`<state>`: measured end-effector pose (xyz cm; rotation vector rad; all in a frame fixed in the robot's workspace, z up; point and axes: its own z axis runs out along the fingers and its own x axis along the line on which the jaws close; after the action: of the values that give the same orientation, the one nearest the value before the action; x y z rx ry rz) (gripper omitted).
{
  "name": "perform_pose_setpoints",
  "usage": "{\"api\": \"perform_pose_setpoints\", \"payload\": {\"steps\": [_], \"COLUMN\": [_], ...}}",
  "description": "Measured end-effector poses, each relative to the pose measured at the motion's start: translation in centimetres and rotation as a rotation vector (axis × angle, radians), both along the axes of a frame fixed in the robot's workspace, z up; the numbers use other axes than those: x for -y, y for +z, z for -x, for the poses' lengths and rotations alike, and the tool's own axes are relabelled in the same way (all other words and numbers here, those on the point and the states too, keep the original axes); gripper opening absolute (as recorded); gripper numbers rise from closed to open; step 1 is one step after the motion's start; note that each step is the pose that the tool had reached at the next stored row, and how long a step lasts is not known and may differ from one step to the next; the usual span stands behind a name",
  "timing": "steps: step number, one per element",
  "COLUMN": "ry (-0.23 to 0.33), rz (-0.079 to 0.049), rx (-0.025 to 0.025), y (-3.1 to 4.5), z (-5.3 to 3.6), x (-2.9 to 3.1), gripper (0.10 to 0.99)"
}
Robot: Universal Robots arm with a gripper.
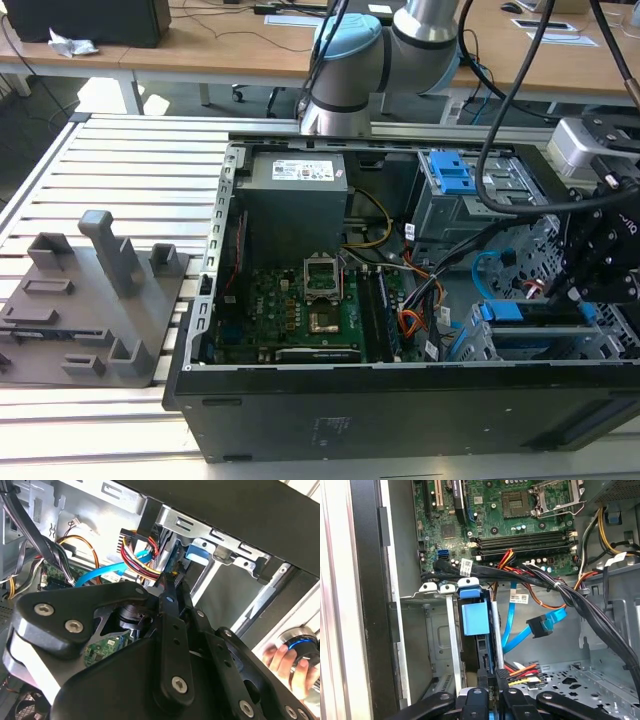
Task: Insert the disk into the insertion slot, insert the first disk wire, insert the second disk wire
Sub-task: 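Insert the first disk wire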
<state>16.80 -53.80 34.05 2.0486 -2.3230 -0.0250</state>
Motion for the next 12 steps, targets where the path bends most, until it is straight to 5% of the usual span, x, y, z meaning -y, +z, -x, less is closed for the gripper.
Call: {"api": "perform_pose_setpoints", "payload": {"steps": [12], "ry": [0.005], "rz": [-0.004], "rx": [0.0], "y": [0.22], "z": [0.04], "x": [-0.14], "gripper": [0.176]}}
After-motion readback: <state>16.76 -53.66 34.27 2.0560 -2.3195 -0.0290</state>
